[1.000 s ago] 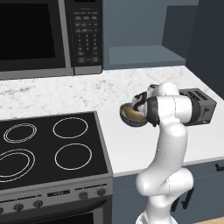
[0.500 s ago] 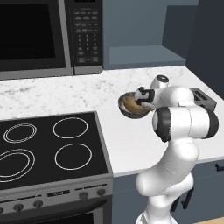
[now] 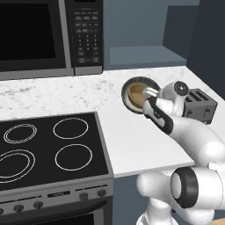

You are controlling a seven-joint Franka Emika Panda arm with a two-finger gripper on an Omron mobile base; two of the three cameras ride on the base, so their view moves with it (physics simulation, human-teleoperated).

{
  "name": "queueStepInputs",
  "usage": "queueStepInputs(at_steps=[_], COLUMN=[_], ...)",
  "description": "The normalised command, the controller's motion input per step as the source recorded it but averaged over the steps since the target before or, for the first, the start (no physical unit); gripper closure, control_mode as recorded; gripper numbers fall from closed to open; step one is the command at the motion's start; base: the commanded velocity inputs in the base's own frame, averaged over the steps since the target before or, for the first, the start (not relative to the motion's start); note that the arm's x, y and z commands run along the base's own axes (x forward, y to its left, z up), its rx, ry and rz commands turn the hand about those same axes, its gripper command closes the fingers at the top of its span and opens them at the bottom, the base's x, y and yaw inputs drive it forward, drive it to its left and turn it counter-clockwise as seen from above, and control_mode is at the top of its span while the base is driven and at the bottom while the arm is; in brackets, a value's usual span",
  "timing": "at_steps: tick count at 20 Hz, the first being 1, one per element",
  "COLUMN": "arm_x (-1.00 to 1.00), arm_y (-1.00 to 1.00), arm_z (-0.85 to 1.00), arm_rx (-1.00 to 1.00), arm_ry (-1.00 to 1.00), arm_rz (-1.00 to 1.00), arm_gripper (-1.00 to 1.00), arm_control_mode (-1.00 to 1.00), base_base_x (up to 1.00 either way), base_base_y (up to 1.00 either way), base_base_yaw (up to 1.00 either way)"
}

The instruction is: Pick up the bowls on the counter and stack them on top of one another in the open cabinet. Place the smaller bowl on top of the larger bowl.

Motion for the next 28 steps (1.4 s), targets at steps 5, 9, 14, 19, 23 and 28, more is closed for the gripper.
queueStepInputs(at_steps=[5,9,14,19,23,28], arm_x=[-0.93,-0.53,0.54,1.0,1.0,0.08], arm_y=[0.0,0.0,0.1,0.11,0.03,-0.13], arm_z=[1.0,1.0,1.0,1.0,1.0,1.0], arm_rx=[0.0,0.0,-0.05,-0.01,-0.01,0.0], arm_ry=[-0.4,-0.34,-0.1,0.26,0.3,0.21], arm_rz=[-0.01,-0.02,-0.11,-0.05,0.0,-0.04], arm_gripper=[1.0,1.0,1.0,1.0,1.0,1.0], arm_control_mode=[-1.0,-1.0,-1.0,-1.0,-1.0,-1.0], base_base_x=[0.0,0.0,0.0,0.0,0.0,0.0], base_base_y=[0.0,0.0,0.0,0.0,0.0,0.0], base_base_yaw=[0.0,0.0,0.0,0.0,0.0,0.0])
